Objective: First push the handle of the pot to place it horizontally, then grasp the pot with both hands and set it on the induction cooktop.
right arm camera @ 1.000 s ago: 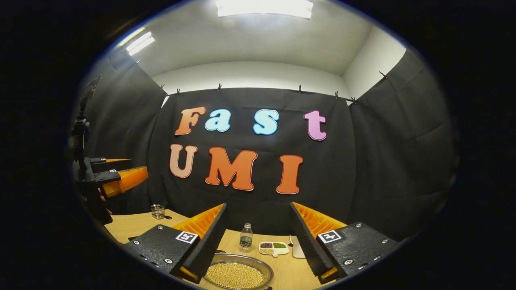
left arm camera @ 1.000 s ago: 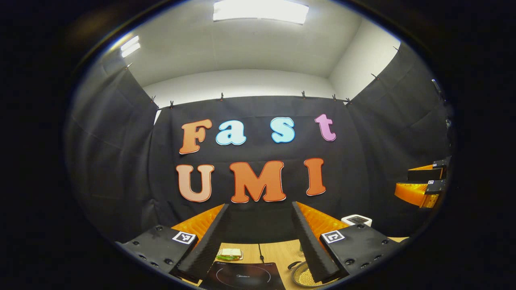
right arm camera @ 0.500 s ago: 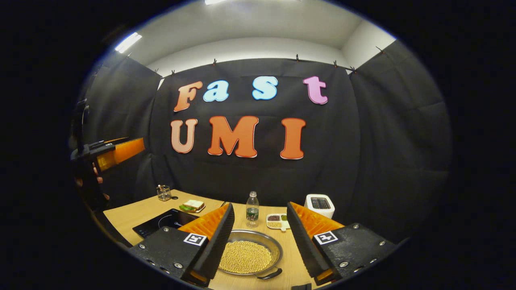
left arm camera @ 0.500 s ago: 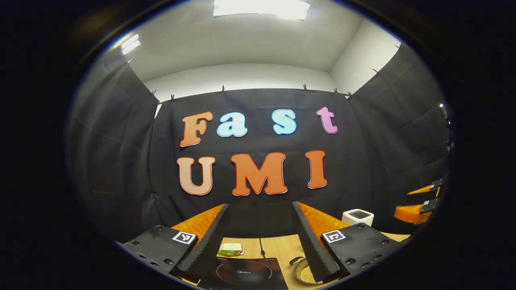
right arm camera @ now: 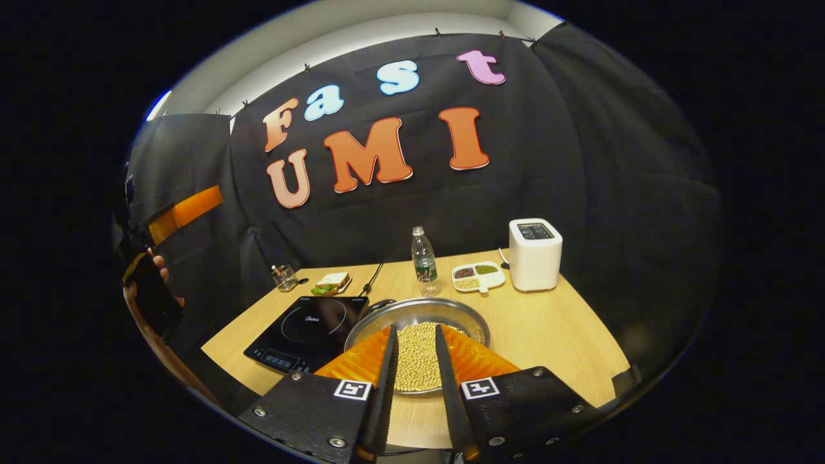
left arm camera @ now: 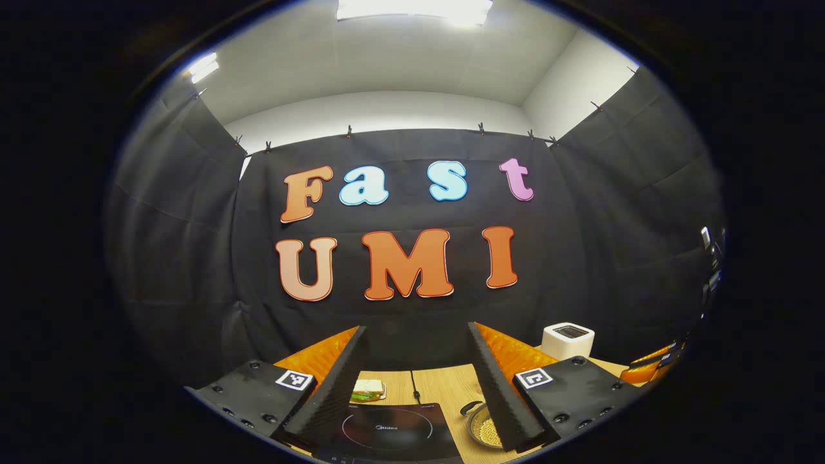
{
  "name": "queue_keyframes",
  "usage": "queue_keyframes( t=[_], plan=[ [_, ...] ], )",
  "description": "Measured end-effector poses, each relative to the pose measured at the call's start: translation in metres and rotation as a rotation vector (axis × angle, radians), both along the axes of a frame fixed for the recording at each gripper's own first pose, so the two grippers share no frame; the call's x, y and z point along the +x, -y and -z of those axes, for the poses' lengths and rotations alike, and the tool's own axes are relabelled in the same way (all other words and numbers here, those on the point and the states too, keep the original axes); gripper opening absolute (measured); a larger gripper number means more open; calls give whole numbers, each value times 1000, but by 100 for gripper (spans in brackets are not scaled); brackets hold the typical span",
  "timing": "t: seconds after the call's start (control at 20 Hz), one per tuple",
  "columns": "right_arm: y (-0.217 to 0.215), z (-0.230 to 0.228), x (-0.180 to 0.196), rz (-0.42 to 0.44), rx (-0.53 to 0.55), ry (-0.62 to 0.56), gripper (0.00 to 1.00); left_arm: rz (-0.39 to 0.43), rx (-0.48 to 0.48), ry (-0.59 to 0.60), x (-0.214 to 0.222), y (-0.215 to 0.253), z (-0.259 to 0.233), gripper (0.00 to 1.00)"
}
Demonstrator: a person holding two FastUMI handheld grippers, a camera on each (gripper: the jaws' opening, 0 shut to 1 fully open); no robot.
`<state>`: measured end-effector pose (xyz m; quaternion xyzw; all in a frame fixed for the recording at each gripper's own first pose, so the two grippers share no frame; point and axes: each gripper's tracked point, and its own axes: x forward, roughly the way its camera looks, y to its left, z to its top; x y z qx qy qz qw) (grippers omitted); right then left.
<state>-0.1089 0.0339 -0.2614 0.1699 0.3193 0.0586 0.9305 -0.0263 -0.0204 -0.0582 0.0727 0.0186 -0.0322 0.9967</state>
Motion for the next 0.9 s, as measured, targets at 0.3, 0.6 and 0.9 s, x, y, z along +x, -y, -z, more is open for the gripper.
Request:
queue_keyframes(
  t=[0.3, 0.6, 0.9],
  plan=[
    [-20, 49, -21, 9, 110, -157, 10, -15, -17, -23, 1, -9, 9, 100],
    [-32, 89, -38, 43, 163, -311, 0, -16, -18, -43, 4, -13, 16, 100],
    [-42, 127, -49, 53, 203, -457, 0, -30, -29, -60, 9, -22, 26, 100]
  ],
)
